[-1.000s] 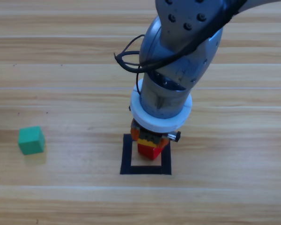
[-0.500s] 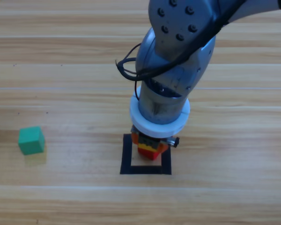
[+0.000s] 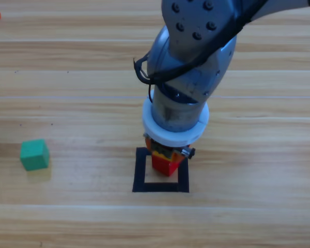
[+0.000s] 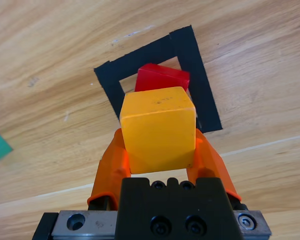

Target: Stack the blocks in the rectangular block: red at the bottom, yellow in the middle, green on top

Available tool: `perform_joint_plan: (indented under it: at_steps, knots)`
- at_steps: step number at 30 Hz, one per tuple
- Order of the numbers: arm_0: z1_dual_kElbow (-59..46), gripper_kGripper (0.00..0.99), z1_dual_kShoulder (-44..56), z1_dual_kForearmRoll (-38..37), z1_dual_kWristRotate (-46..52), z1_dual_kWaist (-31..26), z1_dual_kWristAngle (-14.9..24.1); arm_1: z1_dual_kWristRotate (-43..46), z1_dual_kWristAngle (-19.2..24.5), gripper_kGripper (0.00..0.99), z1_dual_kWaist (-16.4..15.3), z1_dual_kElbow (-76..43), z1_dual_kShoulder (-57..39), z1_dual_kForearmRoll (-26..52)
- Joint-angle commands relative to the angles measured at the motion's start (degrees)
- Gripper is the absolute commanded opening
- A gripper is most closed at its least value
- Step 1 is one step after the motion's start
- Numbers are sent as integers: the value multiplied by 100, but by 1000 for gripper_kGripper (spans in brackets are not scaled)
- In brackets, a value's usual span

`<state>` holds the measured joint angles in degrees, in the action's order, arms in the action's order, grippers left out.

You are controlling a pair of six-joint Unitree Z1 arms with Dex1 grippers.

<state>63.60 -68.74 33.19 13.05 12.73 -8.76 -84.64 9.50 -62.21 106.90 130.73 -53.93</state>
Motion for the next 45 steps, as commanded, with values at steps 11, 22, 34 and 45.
perform_joint_plan:
  at_steps: [11, 22, 34, 45]
  knots:
    - [-155, 908, -262, -129, 83, -192, 15, -853, -203, 181, -195, 771, 726, -716]
    - [-216, 908, -280, -147, 136, -192, -12, -1020, -185, 183, -195, 938, 893, -892]
    - [-287, 908, -280, -261, 136, -192, -29, -976, -45, 186, -195, 1061, 902, -927]
    - [-374, 908, -280, -349, 145, -192, -47, -950, 131, 186, -195, 1184, 937, -1023]
